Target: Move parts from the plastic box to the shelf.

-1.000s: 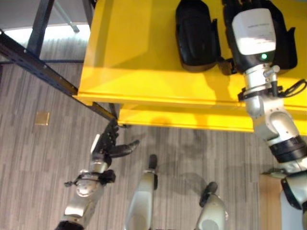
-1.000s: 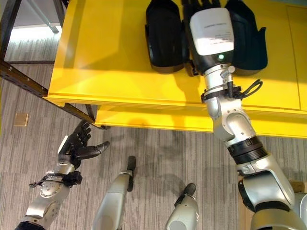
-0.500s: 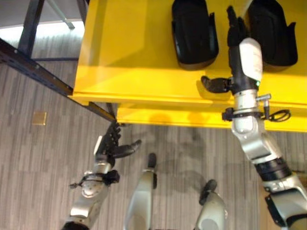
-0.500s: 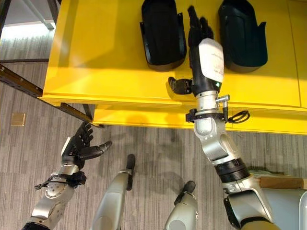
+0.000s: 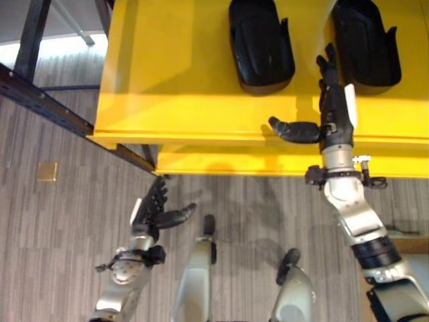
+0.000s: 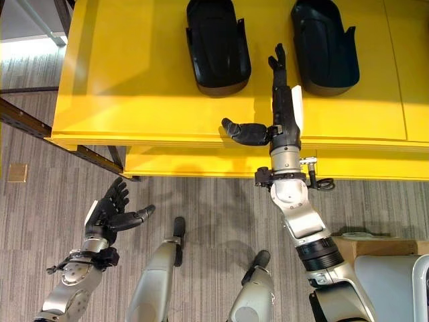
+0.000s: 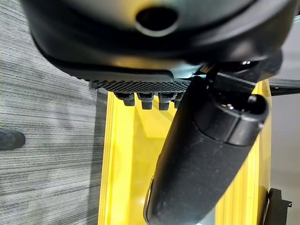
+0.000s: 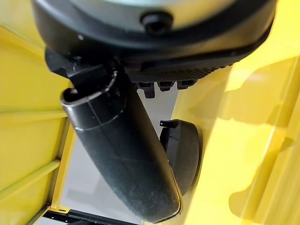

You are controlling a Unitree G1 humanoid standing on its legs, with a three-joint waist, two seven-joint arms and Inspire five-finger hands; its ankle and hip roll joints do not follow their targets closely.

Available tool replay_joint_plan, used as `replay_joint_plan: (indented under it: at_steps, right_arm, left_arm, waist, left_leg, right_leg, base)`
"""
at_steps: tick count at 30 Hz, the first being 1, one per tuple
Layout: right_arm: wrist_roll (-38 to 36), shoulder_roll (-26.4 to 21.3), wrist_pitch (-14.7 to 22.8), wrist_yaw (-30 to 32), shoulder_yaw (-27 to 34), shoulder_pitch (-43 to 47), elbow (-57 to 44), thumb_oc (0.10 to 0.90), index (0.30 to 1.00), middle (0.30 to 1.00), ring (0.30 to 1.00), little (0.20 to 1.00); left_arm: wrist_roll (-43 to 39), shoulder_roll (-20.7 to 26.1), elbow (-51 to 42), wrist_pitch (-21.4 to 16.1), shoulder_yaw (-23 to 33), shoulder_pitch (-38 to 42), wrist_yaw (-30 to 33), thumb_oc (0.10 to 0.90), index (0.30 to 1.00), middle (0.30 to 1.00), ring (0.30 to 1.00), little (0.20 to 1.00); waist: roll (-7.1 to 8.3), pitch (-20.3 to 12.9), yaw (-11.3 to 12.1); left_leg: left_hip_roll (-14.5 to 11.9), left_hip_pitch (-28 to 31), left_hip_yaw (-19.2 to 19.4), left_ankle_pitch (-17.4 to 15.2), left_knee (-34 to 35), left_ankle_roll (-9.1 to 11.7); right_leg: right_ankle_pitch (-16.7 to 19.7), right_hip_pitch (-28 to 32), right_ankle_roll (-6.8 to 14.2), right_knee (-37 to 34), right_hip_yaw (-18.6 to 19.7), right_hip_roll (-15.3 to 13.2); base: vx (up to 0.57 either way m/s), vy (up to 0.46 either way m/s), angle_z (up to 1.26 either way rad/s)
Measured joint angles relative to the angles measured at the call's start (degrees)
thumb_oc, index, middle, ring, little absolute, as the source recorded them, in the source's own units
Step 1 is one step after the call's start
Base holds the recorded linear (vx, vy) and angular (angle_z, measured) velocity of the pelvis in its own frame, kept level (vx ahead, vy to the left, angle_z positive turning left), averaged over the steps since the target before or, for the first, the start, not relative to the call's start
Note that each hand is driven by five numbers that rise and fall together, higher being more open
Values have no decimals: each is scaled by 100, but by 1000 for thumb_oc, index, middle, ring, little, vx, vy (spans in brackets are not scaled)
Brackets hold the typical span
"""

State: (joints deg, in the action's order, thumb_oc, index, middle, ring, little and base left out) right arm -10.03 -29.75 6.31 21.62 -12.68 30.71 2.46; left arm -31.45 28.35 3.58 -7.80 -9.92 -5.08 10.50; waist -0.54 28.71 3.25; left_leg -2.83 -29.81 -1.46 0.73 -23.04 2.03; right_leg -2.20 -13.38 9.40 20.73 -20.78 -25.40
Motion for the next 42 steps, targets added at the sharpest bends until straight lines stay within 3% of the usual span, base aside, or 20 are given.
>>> replay_joint_plan:
  at_steps: [8,10,26,42]
  right_arm:
    - [-194,-9,6,-9,-10,240,130,900,1000,1000,1000,1000]
    - [-197,-18,14,27,-15,679,737,900,1000,1000,1000,1000]
    - [-824,38,-54,-5,-147,1258,2014,900,1000,1000,1000,1000]
    - [-1054,85,-91,-264,-457,1657,2528,900,1000,1000,1000,1000]
  left_arm:
    - [0,19,-2,0,7,3,-106,900,1000,1000,1000,1000]
    - [-1,22,-1,0,4,-5,-124,900,1000,1000,1000,1000]
    - [-195,27,4,0,6,120,-130,900,1000,1000,1000,1000]
    - [-203,31,21,0,5,126,-145,900,1000,1000,1000,1000]
  waist:
    - [-1,0,17]
    - [-1,0,41]
    - [-5,1,169]
    - [-8,2,188]
  left_leg:
    - [2,12,-3,32,10,-28]
    - [1,59,-4,48,67,11]
    - [7,94,-10,80,134,-10]
    - [6,93,-27,65,139,22]
  right_leg:
    - [16,5,27,7,-3,-2]
    - [16,22,26,7,0,-2]
    - [19,36,29,21,-18,-8]
    - [17,36,26,44,-26,-9]
  base:
    - [3,-4,0]
    - [13,-17,0]
    - [0,0,0]
    - [0,0,0]
